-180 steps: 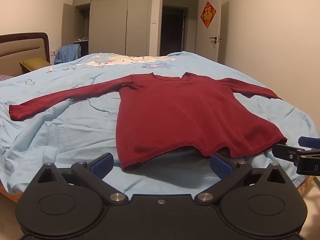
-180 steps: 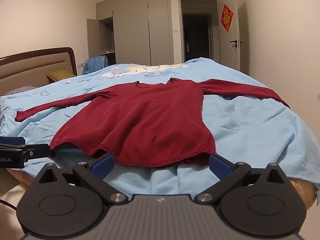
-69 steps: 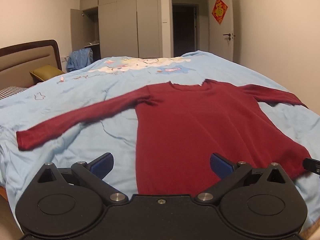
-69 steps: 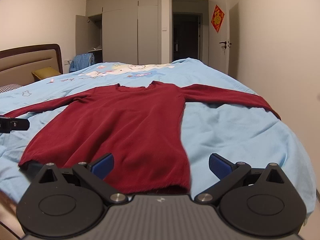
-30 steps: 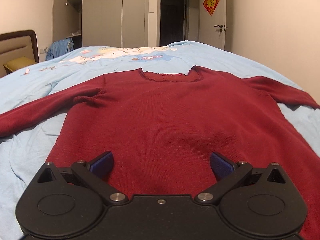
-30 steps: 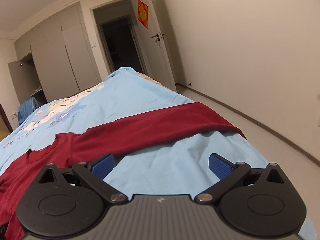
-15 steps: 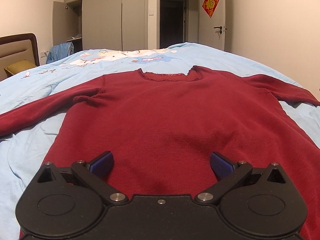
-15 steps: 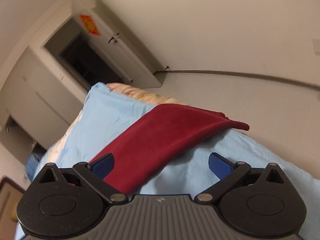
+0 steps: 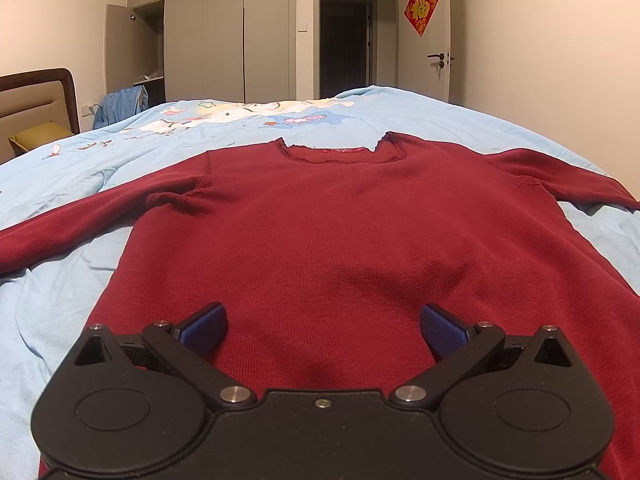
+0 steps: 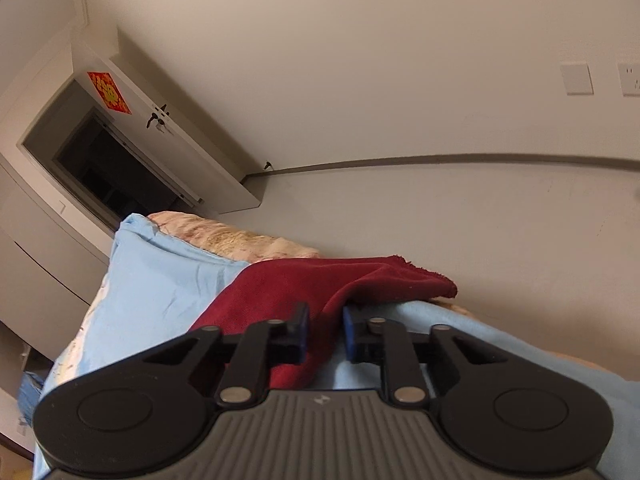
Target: Fold small clothes
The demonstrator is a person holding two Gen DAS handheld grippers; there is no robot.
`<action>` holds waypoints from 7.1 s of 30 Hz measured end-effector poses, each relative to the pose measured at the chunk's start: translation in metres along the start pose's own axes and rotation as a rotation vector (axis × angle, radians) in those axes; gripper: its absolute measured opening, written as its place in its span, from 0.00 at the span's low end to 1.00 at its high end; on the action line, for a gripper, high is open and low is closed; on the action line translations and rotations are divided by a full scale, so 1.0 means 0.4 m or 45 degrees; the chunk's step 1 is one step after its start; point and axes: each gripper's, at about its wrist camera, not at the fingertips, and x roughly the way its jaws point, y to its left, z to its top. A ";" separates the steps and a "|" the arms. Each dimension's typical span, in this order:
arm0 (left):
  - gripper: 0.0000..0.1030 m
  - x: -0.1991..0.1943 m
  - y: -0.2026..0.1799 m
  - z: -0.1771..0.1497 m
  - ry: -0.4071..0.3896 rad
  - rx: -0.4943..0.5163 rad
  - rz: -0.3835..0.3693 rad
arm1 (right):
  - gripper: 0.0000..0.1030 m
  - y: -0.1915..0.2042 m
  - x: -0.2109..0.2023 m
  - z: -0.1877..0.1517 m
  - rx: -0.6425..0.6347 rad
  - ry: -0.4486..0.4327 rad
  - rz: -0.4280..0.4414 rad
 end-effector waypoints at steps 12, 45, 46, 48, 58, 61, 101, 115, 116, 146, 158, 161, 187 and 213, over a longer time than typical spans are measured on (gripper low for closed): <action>0.99 -0.036 0.040 0.043 -0.031 -0.105 -0.096 | 0.07 0.316 -0.166 -0.049 -0.697 -0.316 0.049; 0.99 -0.249 0.264 0.113 -0.190 -0.243 0.109 | 0.06 0.716 -0.324 -1.120 -2.902 -0.451 0.528; 0.99 -0.249 0.266 0.111 -0.187 -0.243 0.110 | 0.06 0.709 -0.324 -1.127 -2.911 -0.449 0.532; 0.99 -0.248 0.269 0.109 -0.178 -0.246 0.114 | 0.07 0.697 -0.326 -1.131 -2.918 -0.436 0.549; 0.99 -0.218 0.256 0.110 -0.151 -0.275 0.086 | 0.06 0.613 -0.371 -1.116 -2.923 -0.406 0.689; 0.99 -0.202 0.246 0.112 -0.138 -0.279 0.067 | 0.10 0.590 -0.386 -1.089 -2.865 -0.366 0.735; 1.00 0.226 0.141 0.141 0.051 -0.179 0.200 | 0.67 0.536 0.108 -0.301 -0.427 0.523 0.479; 1.00 0.225 0.141 0.141 0.051 -0.180 0.199 | 0.12 0.579 0.164 -0.316 -0.421 0.569 0.395; 1.00 0.225 0.141 0.141 0.051 -0.180 0.198 | 0.11 0.594 0.153 -0.318 -0.484 0.536 0.393; 1.00 0.224 0.142 0.141 0.050 -0.181 0.198 | 0.14 0.505 -0.017 -0.407 -0.987 0.512 0.518; 1.00 0.225 0.143 0.139 0.047 -0.187 0.194 | 0.12 0.421 -0.067 -0.389 -0.799 0.588 0.474; 1.00 0.227 0.143 0.139 0.049 -0.187 0.194 | 0.41 0.446 -0.074 -0.380 -0.812 0.582 0.514; 1.00 0.228 0.144 0.139 0.045 -0.198 0.182 | 0.15 0.518 0.075 -0.415 -0.875 0.333 0.356; 1.00 0.230 0.146 0.139 0.041 -0.202 0.179 | 0.62 0.341 -0.169 -0.553 -1.251 0.054 0.310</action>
